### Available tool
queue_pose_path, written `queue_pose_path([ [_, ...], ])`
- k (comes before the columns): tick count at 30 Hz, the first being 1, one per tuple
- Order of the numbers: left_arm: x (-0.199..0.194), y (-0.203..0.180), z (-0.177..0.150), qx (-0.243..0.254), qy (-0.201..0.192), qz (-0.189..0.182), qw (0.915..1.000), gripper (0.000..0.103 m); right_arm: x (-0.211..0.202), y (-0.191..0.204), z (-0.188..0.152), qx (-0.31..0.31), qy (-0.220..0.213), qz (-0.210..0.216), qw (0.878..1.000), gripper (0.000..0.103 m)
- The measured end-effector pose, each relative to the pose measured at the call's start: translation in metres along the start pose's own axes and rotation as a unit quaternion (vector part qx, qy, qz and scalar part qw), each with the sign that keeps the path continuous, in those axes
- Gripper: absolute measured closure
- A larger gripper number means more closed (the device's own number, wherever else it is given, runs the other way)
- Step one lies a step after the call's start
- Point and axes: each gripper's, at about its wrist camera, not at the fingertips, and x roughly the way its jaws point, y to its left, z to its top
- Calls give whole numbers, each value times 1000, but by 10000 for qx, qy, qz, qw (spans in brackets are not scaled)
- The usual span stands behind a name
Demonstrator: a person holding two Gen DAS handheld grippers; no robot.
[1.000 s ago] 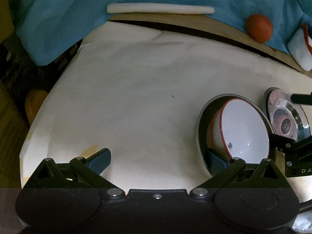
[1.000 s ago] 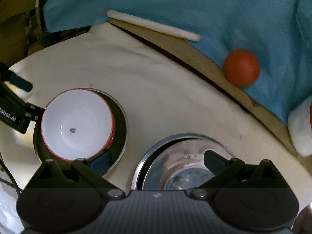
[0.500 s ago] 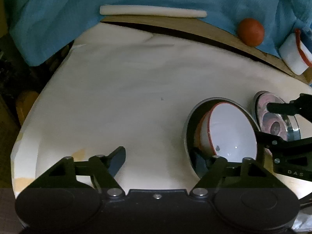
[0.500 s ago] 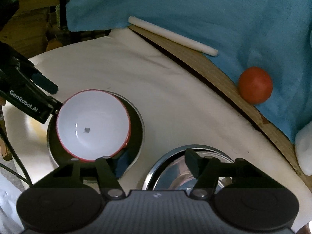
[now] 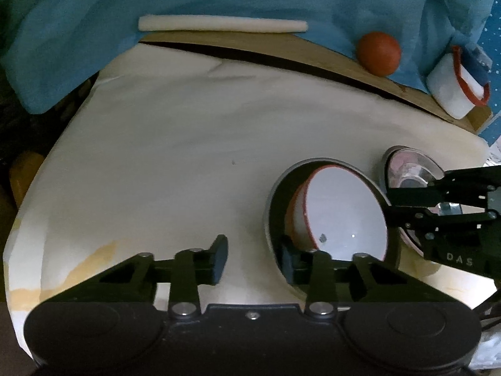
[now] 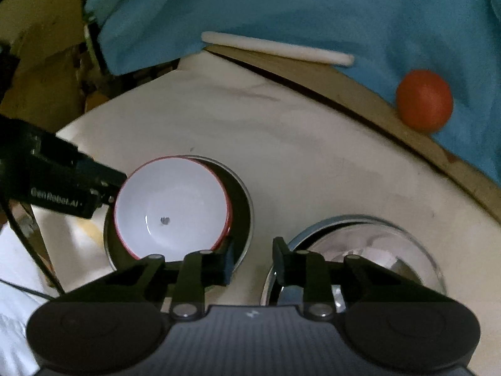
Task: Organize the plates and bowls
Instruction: 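Close both grippers on the rim of the steel bowl, then lift the steel bowl with both grippers and carry it over the plate stack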
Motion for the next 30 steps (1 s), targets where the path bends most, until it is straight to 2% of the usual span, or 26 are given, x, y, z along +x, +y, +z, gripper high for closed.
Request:
queue_pose_path([
  [3,-1,-1,-1,-11,-14,-115,9999,79,1,-8,0,333,39,162,9993,79],
  [7,0,0,-2,-90,-30,-286,9995,90,2,-20,-3,899,48,520,9946,89],
  [17,1,6,-3,-320,-30,-402,9987,91,5,-35,-7,1511,32,820,9851,91],
  [25,2,9,-3,-541,-29,-442,9976,93,7,-32,-7,1757,-11,723,9818,94],
  [30,1,12,-3,-698,-7,-451,9965,95,5,-35,-13,2108,14,788,9743,94],
])
